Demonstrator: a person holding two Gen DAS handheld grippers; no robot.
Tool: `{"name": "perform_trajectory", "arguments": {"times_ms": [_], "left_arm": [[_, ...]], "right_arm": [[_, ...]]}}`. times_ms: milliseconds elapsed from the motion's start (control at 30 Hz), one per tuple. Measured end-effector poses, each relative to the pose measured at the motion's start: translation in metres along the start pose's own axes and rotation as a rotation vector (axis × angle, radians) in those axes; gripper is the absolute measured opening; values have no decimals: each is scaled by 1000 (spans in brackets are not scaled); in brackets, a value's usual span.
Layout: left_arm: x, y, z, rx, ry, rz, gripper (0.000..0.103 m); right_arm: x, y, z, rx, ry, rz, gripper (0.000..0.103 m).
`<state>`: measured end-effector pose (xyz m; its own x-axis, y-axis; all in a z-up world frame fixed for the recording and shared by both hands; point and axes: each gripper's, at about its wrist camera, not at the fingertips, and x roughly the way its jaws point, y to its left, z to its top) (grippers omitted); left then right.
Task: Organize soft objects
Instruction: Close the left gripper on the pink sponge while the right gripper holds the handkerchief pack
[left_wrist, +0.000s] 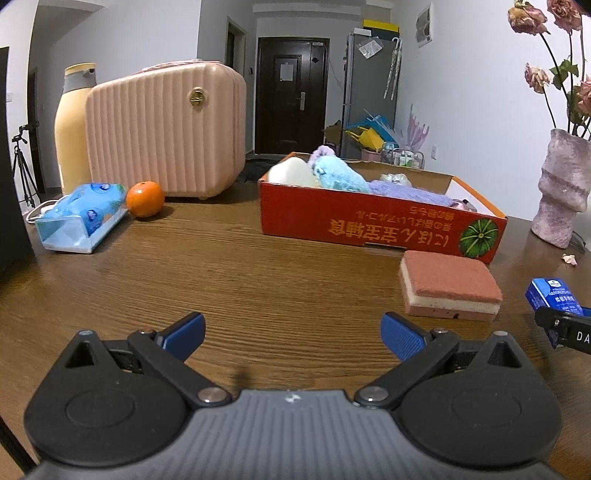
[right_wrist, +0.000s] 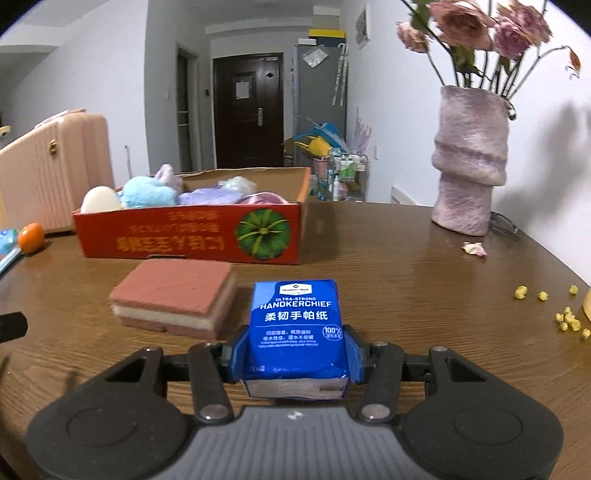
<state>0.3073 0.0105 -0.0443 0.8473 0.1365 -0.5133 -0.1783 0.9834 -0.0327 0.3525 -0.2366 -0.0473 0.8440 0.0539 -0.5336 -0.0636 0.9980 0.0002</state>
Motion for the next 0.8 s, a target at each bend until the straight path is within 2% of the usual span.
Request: {"name": "perform_trajectory", "arguments": {"times_ms": [567,800], "left_arm": [[24,-85,6,50,19,-131,103],[43,-115,12,95,33,-161,103]], "right_arm": [[13,-41,8,-1,-29,-22,51],[24,-55,13,-7,-31,-32,51]]}}
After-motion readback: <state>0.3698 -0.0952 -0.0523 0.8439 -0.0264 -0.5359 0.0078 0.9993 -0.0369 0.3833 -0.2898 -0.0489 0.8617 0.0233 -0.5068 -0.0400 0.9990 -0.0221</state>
